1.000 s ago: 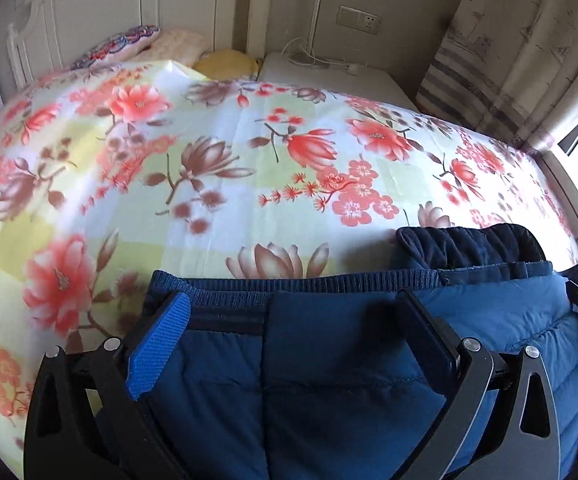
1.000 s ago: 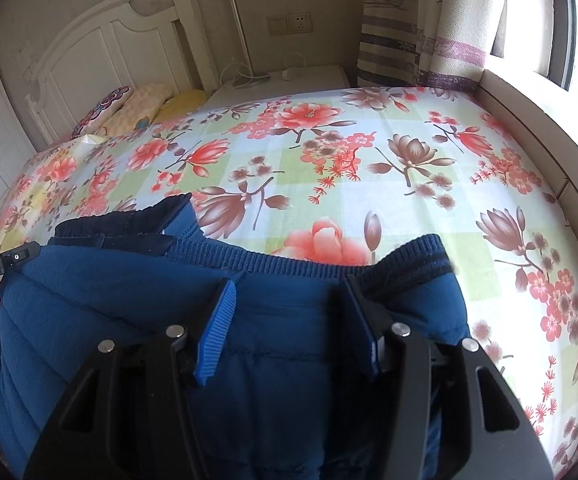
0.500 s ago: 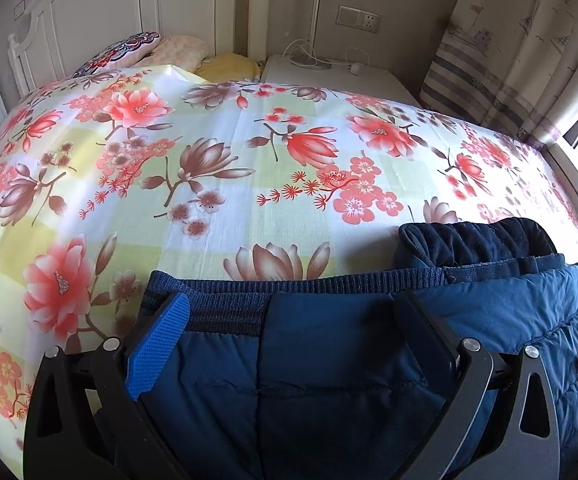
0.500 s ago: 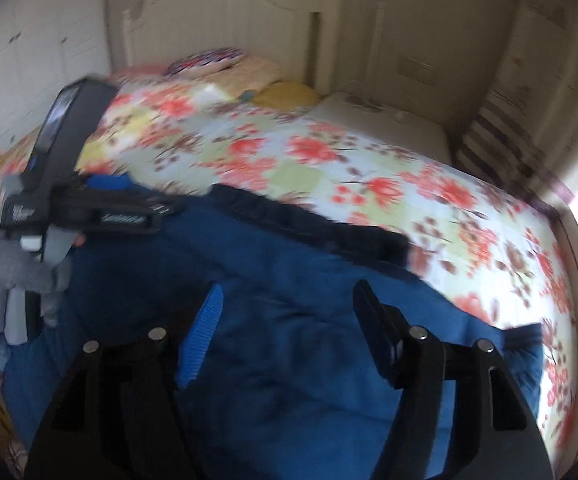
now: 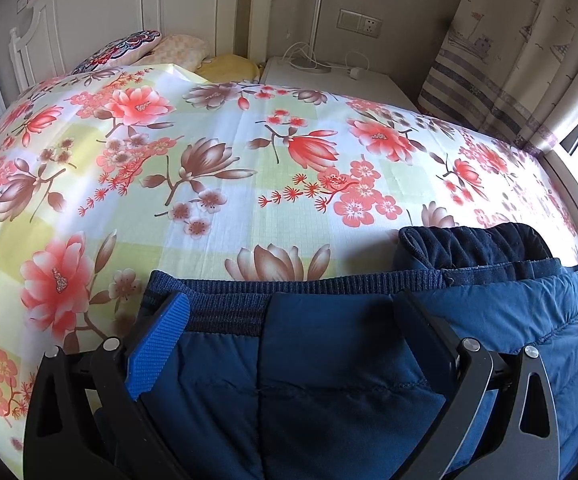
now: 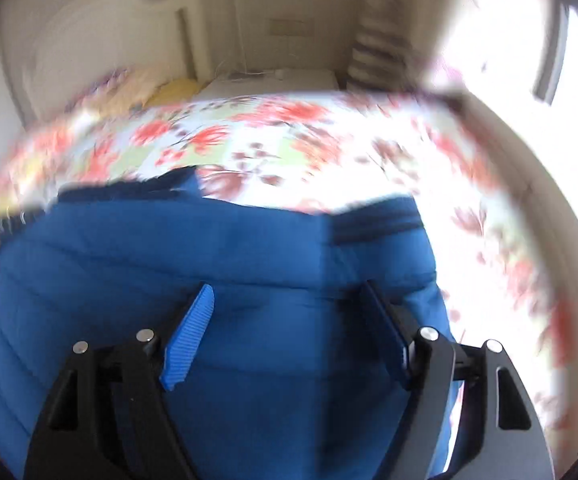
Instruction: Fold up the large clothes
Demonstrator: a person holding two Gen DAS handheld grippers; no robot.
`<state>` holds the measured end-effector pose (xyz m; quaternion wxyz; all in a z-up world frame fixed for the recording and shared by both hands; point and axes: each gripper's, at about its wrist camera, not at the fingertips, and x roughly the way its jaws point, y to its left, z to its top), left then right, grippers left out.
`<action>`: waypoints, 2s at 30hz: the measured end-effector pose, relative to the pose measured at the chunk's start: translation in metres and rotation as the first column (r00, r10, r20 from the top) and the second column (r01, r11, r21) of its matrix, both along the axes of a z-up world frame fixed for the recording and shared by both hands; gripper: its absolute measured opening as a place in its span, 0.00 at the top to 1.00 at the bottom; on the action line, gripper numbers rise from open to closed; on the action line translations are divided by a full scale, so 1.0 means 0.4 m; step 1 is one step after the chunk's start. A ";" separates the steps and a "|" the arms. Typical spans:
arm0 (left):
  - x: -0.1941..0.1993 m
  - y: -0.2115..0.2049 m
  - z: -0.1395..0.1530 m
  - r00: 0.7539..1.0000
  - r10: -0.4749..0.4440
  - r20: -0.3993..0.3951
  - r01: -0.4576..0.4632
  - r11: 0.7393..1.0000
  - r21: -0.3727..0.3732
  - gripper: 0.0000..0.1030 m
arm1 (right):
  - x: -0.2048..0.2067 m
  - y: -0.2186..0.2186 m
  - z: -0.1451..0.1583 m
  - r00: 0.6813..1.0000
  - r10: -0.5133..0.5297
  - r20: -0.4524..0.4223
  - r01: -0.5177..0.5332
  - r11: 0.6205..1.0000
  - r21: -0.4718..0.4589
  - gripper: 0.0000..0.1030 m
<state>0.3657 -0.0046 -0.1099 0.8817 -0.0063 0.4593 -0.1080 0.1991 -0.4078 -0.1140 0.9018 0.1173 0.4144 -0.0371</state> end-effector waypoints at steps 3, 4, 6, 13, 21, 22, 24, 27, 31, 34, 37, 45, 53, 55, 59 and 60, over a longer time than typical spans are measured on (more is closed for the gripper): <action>-0.001 -0.002 0.002 1.000 0.000 0.005 0.000 1.000 0.008 0.04 | 0.002 -0.003 -0.012 1.000 -0.005 -0.003 0.005 1.000 0.006 0.29; -0.001 -0.003 0.003 1.000 0.001 0.004 -0.001 1.000 0.009 0.04 | 0.008 0.024 -0.012 1.000 0.000 -0.014 0.000 0.998 -0.064 0.28; -0.002 -0.001 0.003 1.000 0.001 0.005 -0.001 1.000 0.008 0.04 | 0.012 0.056 -0.013 1.000 0.005 -0.025 -0.008 0.990 -0.139 0.28; -0.017 -0.013 0.020 0.999 0.007 0.046 -0.010 0.999 0.052 0.04 | 0.006 0.032 -0.015 1.000 0.004 0.004 -0.003 0.998 -0.063 0.28; -0.227 -0.118 0.129 0.984 -0.098 0.148 0.071 0.981 0.181 0.04 | -0.098 0.214 0.117 0.980 0.162 0.112 -0.134 0.965 -0.223 0.22; -0.246 -0.133 0.128 0.982 -0.112 0.153 0.083 0.980 0.183 0.04 | -0.112 0.265 0.118 0.969 0.225 0.101 -0.192 0.945 -0.265 0.21; -0.284 -0.175 0.084 0.980 -0.153 0.127 0.124 0.970 0.210 0.04 | -0.122 0.346 0.089 0.951 0.306 0.044 -0.275 0.903 -0.329 0.19; -0.305 -0.196 0.017 0.979 -0.158 0.129 0.119 0.957 0.265 0.04 | -0.116 0.386 0.028 0.947 0.320 0.012 -0.295 0.888 -0.354 0.16; -0.309 -0.156 0.028 0.985 -0.130 0.112 0.103 0.970 0.221 0.04 | -0.122 0.326 0.044 0.964 0.266 0.030 -0.249 0.932 -0.262 0.16; -0.353 -0.121 0.055 0.978 -0.111 0.174 0.062 0.962 0.265 0.04 | -0.158 0.264 0.060 0.979 0.195 0.060 -0.173 0.949 -0.263 0.16; -0.386 -0.068 0.060 0.978 -0.082 0.192 0.023 0.957 0.288 0.04 | -0.188 0.167 0.050 0.992 0.107 0.062 -0.090 0.970 -0.224 0.15; -0.368 0.010 0.027 0.991 -0.032 0.132 0.009 0.985 0.171 0.04 | -0.229 0.093 0.028 0.996 0.039 0.082 -0.024 0.985 -0.170 0.12; -0.368 0.012 0.023 0.991 -0.031 0.130 0.009 0.987 0.162 0.04 | -0.324 0.348 0.008 0.920 0.376 0.113 -0.328 0.894 -0.305 0.12; -0.364 0.017 0.023 0.992 -0.032 0.125 0.013 0.988 0.154 0.04 | -0.343 0.322 -0.022 0.900 0.396 0.181 -0.334 0.895 -0.296 0.12; -0.359 0.025 0.021 0.993 -0.033 0.112 0.017 0.990 0.137 0.04 | -0.362 0.228 -0.004 0.942 0.297 0.157 -0.245 0.928 -0.282 0.12; -0.359 0.026 0.021 0.993 -0.032 0.111 0.017 0.991 0.130 0.04 | -0.384 0.185 0.005 0.955 0.245 0.166 -0.193 0.941 -0.279 0.12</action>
